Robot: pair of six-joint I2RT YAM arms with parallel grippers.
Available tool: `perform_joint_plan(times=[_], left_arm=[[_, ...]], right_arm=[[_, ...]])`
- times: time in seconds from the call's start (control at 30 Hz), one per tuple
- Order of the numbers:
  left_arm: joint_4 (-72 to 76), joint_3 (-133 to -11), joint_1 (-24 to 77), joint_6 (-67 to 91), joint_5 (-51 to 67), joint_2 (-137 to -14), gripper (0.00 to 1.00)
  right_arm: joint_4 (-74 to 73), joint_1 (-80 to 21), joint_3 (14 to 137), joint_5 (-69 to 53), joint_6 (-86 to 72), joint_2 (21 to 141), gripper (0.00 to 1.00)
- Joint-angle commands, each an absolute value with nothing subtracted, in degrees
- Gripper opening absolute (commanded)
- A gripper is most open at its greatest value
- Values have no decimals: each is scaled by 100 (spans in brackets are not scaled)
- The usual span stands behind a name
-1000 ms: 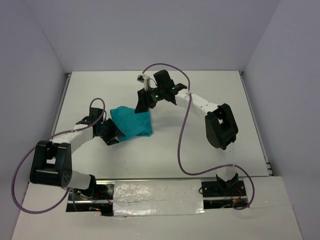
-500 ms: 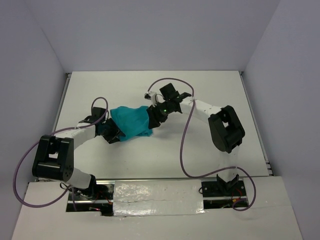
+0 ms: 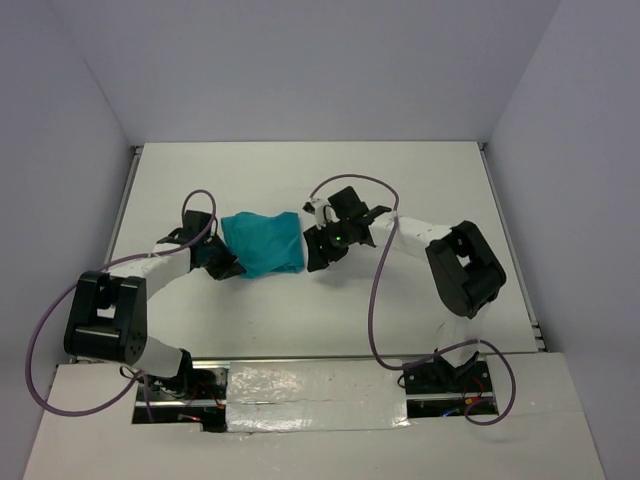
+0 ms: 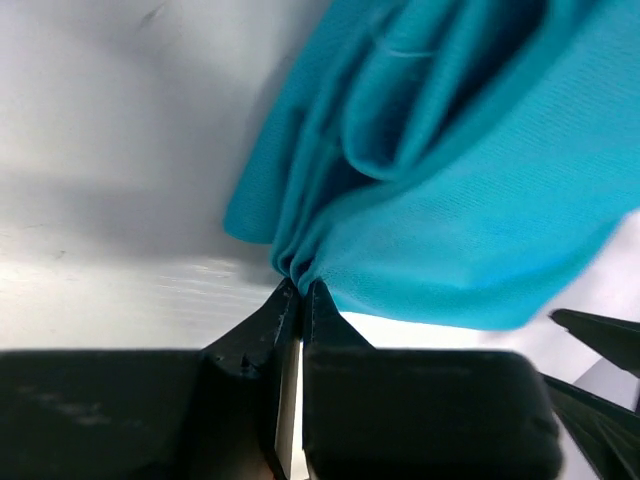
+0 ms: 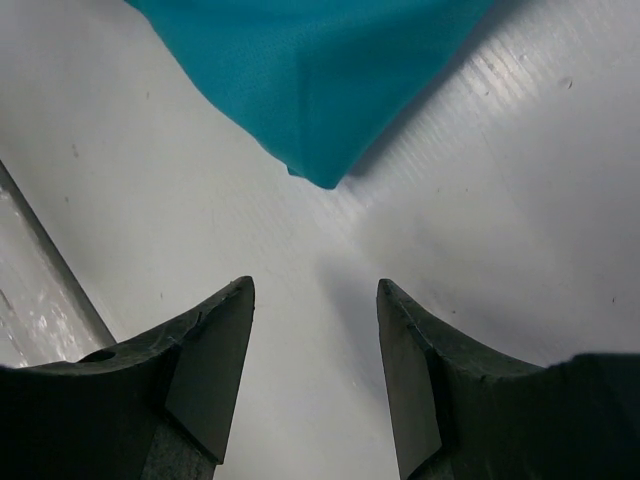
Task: Fold and stack the t-shirts
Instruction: Smooth out wrinkles on the folded tshirt
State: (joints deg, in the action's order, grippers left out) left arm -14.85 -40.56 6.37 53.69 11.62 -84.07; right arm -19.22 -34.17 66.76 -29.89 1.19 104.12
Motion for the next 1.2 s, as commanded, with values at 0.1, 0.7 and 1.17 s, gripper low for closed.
perform_joint_plan(times=[0.1,0.7,1.17], left_arm=[[-1670,-4605,659,5273,1257,-8042,12],[-1723,-4764,642,5309,1459,-8086,11],[-1802,-4869,413,5150,1477,-8148,10]], right_arm=[[-1468,-3753,7180,-2619,-1010,10801,58],[-852,-4034,7251,-2119,-2549,11619,51],[-809,-4148,6829,-1231,-2593,11374,14]])
